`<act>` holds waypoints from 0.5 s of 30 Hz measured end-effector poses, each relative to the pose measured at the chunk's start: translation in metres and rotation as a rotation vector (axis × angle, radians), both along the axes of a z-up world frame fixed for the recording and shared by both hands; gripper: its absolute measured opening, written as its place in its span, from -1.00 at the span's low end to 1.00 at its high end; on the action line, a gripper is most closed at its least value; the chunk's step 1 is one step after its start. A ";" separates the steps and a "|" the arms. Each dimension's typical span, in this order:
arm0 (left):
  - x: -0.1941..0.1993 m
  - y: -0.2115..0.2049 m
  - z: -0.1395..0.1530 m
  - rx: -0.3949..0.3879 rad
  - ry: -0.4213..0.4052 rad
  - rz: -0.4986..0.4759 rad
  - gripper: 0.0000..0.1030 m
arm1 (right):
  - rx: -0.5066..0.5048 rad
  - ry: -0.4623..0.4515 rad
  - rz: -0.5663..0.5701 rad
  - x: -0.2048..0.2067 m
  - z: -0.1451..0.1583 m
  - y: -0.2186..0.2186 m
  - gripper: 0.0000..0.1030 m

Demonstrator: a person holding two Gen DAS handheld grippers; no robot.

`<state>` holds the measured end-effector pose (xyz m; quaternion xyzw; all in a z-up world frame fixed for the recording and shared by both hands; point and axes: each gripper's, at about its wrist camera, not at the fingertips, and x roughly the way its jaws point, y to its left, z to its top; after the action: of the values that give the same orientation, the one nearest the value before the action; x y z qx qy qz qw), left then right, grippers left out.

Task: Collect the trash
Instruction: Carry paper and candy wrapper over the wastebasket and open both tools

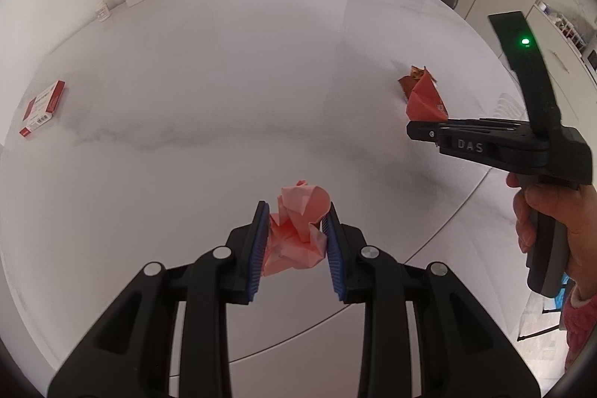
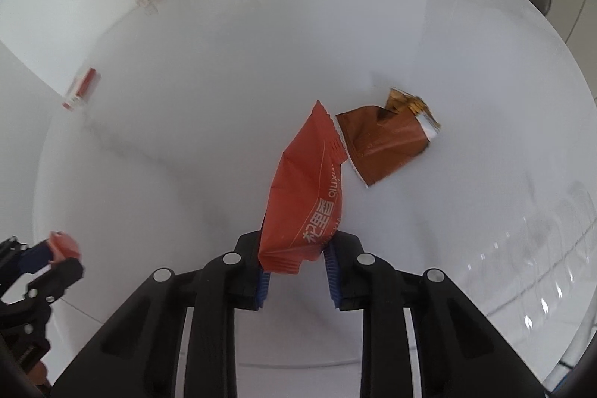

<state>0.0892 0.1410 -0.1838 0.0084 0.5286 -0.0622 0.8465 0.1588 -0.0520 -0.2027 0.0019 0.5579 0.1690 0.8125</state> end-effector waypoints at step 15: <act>-0.071 -0.125 0.046 -0.074 -0.016 -0.339 -0.44 | 0.116 -0.071 -0.171 -0.204 0.088 -0.118 -0.52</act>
<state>0.0179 0.0157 -0.1378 0.0668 0.5104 -0.2235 0.8277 -0.0456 -0.1704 -0.1144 0.0906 0.5158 0.1311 0.8418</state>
